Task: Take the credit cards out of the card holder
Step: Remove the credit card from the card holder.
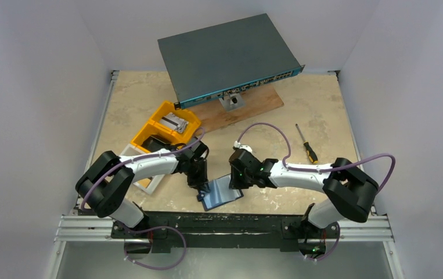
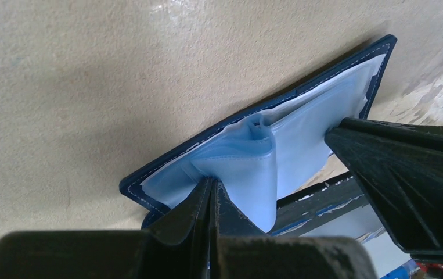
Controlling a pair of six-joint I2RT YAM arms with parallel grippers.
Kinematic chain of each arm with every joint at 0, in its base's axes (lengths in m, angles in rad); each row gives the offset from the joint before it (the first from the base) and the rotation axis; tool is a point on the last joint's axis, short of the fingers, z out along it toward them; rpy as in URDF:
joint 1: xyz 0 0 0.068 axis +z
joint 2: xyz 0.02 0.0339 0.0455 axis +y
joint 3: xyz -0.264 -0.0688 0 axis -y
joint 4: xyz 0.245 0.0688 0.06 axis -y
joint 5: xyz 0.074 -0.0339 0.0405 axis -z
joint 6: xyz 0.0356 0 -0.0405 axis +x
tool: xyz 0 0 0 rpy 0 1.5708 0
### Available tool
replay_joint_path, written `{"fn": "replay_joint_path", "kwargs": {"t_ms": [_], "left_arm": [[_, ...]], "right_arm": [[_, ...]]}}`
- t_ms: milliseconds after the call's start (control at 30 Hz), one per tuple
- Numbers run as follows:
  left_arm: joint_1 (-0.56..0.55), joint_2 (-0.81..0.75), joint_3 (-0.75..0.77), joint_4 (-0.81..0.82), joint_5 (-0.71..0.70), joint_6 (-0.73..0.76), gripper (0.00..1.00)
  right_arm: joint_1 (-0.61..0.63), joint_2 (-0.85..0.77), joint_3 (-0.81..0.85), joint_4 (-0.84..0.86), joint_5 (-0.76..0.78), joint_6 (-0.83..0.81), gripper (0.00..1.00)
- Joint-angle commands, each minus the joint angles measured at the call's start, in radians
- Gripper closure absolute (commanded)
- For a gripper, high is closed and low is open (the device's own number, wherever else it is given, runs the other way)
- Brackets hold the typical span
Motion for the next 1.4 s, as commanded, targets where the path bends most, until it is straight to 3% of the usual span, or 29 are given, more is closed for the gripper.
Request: {"fn": "replay_joint_path", "kwargs": {"t_ms": [0,333,800,1200,1367], "left_arm": [[-0.007,0.045,0.013,0.021,-0.061,0.025,1.00],[-0.004,0.027,0.052,-0.019,-0.078,0.064,1.00],[-0.003,-0.071,0.111,-0.159,-0.146,0.145,1.00],[-0.003,-0.295,0.120,-0.281,-0.142,0.123,0.97],[-0.004,-0.323,0.096,-0.229,-0.067,0.094,0.97]], "right_arm": [[0.025,0.041,0.032,0.041,-0.054,0.014,0.90],[0.029,0.061,0.070,0.135,-0.165,0.004,0.90],[-0.008,-0.060,0.021,0.241,-0.241,0.042,0.83],[-0.008,0.114,0.106,0.264,-0.287,0.016,0.82],[-0.009,0.186,0.146,0.287,-0.323,0.018,0.70]]}}
